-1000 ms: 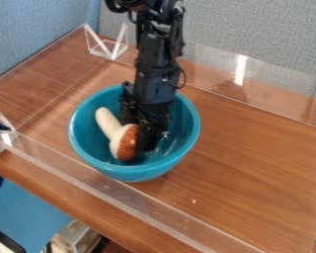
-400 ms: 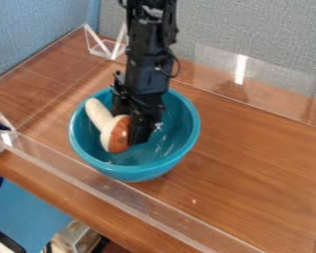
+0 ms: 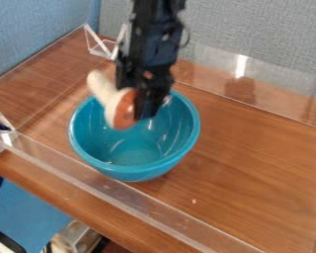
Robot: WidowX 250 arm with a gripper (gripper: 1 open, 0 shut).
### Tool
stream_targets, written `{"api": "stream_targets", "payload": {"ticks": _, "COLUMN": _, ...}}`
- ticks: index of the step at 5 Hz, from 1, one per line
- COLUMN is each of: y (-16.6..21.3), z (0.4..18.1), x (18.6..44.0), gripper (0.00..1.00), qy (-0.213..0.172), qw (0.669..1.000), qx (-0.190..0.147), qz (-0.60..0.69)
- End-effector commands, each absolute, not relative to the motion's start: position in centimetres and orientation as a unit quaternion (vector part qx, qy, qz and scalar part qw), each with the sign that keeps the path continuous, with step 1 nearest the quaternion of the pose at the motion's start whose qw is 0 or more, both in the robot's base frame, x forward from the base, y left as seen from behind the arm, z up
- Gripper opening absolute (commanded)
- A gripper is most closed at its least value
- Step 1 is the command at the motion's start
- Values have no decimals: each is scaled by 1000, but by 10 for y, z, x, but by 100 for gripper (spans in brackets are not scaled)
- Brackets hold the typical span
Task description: Remove the mushroom from inside the blue bowl and put it on the table
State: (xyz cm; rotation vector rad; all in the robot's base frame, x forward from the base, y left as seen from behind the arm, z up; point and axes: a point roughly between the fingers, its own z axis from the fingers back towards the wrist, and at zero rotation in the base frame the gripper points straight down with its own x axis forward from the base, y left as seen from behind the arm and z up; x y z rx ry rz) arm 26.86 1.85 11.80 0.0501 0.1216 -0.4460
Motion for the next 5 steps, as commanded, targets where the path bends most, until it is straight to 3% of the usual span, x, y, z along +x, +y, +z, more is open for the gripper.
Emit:
{"api": "stream_targets", "payload": {"ticks": 1, "y": 0, "z": 159, "x": 276, "gripper": 0, "qy": 2, "qw": 976, "qx": 45, "qz": -214}}
{"api": "stream_targets", "payload": {"ticks": 3, "y": -64, "z": 155, "x": 284, "gripper": 0, "qy": 1, "qw": 964, "qx": 39, "qz": -264}}
{"api": "stream_targets", "payload": {"ticks": 5, "y": -111, "z": 126, "x": 270, "gripper": 0, "qy": 24, "qw": 975, "qx": 38, "qz": -218}}
